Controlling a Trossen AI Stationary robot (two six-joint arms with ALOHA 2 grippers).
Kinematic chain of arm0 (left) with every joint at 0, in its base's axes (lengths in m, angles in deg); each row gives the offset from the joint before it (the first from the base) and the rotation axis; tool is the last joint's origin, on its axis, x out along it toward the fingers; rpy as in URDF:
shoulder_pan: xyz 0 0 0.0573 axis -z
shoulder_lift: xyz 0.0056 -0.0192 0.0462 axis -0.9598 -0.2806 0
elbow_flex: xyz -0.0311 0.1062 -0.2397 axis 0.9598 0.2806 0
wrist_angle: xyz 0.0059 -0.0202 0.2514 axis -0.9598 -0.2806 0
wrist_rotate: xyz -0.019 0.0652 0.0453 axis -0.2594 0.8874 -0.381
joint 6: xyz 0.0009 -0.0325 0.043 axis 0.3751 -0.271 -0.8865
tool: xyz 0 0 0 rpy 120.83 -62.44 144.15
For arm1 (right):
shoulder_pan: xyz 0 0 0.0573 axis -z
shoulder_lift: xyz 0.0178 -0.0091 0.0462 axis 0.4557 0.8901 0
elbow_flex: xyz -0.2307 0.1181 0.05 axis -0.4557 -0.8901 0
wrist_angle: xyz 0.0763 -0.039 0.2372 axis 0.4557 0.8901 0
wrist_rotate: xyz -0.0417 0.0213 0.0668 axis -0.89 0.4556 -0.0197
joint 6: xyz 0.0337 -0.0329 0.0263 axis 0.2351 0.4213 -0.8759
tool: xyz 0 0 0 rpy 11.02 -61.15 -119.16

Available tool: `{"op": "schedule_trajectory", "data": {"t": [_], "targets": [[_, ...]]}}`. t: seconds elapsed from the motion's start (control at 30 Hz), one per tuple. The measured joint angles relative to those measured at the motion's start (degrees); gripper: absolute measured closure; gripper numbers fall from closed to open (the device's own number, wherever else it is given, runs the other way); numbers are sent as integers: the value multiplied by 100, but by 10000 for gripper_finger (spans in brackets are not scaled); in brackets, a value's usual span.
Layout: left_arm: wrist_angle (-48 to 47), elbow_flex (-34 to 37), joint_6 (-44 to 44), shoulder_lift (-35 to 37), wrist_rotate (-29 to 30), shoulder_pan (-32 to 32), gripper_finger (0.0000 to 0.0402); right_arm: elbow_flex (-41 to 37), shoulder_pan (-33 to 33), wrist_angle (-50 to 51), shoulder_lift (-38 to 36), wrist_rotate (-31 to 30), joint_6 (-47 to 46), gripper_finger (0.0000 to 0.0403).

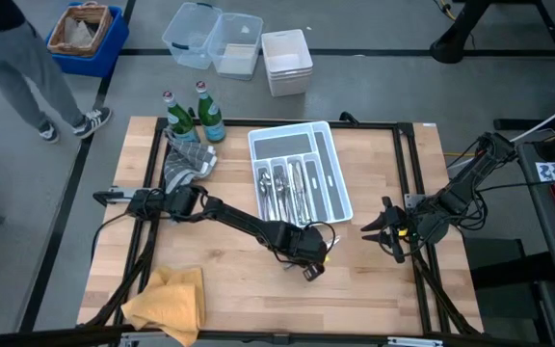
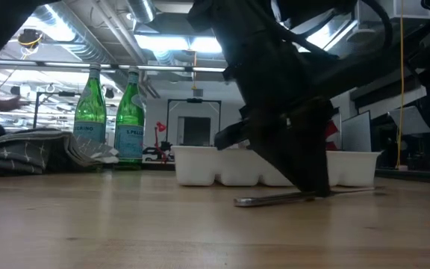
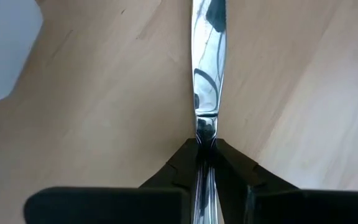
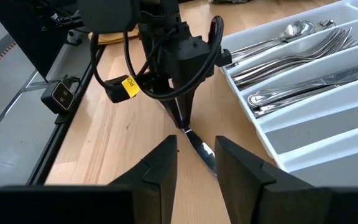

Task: Sort silverware
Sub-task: Put the silver table knife into the silverware tray

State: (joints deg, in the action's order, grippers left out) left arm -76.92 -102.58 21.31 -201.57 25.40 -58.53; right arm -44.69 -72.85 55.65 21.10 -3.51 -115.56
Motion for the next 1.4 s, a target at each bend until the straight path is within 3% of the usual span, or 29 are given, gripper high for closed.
{"op": "schedule_trajectory", "data": {"t": [0.57, 1.0, 1.4], "targets": [[887, -14, 832, 1, -217, -1, 369, 0, 0, 4, -2, 193, 2, 292], [943, -17, 1871, 20, -591, -154, 369, 0, 0, 0, 0, 243, 4, 292], [2355, -26, 2088, 24, -768, -233, 369, 0, 0, -15, -2, 337, 26, 292]]}}
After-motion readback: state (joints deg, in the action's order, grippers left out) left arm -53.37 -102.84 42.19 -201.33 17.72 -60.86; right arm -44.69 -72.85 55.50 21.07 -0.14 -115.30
